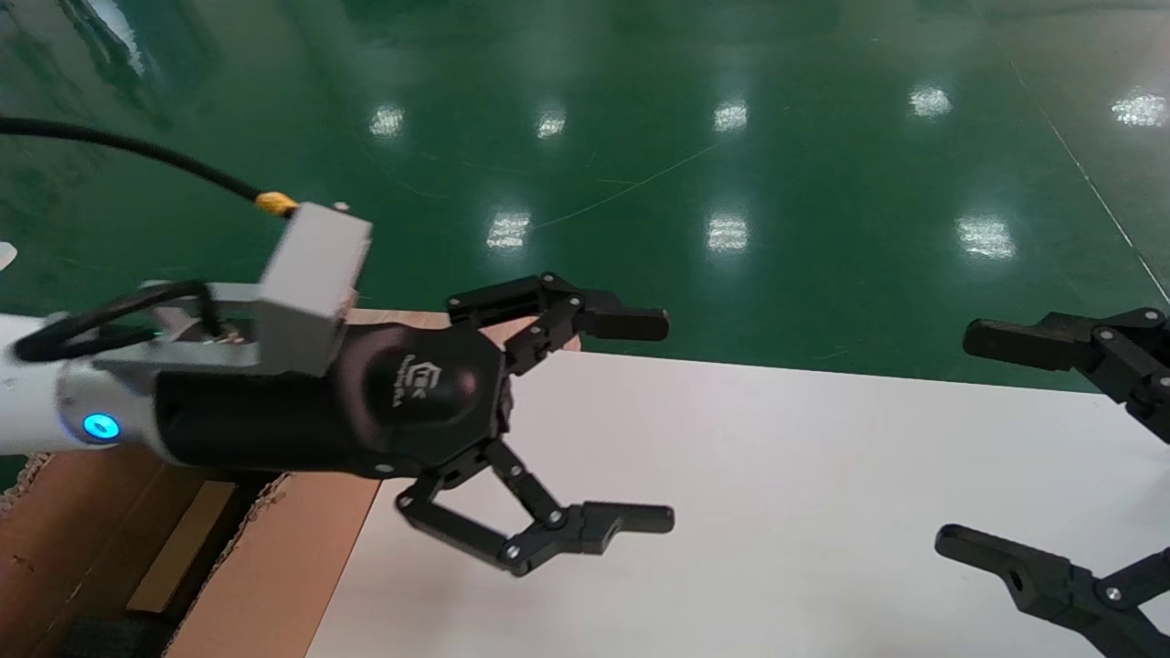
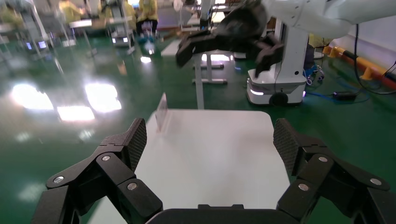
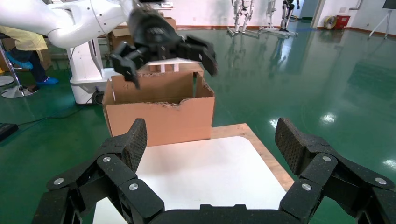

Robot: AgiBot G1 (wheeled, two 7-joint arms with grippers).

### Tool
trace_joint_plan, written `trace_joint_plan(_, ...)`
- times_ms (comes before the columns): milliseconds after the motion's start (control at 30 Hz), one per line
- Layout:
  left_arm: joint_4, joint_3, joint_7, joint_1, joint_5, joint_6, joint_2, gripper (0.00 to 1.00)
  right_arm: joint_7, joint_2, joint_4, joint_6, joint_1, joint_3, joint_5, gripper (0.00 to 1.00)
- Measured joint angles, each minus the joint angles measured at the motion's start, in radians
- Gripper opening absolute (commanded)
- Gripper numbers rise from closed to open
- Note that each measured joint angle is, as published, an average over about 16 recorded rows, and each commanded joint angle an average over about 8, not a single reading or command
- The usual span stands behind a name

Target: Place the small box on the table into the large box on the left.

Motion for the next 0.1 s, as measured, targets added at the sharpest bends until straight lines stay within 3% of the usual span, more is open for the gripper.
trace_joint_plan(100,-0.018,-0.039,0.014,0.024,-0.006,0.007,-0.004,1.00,0.000,0.000,0.000,0.000,0.000,0.000,0.000,1.00)
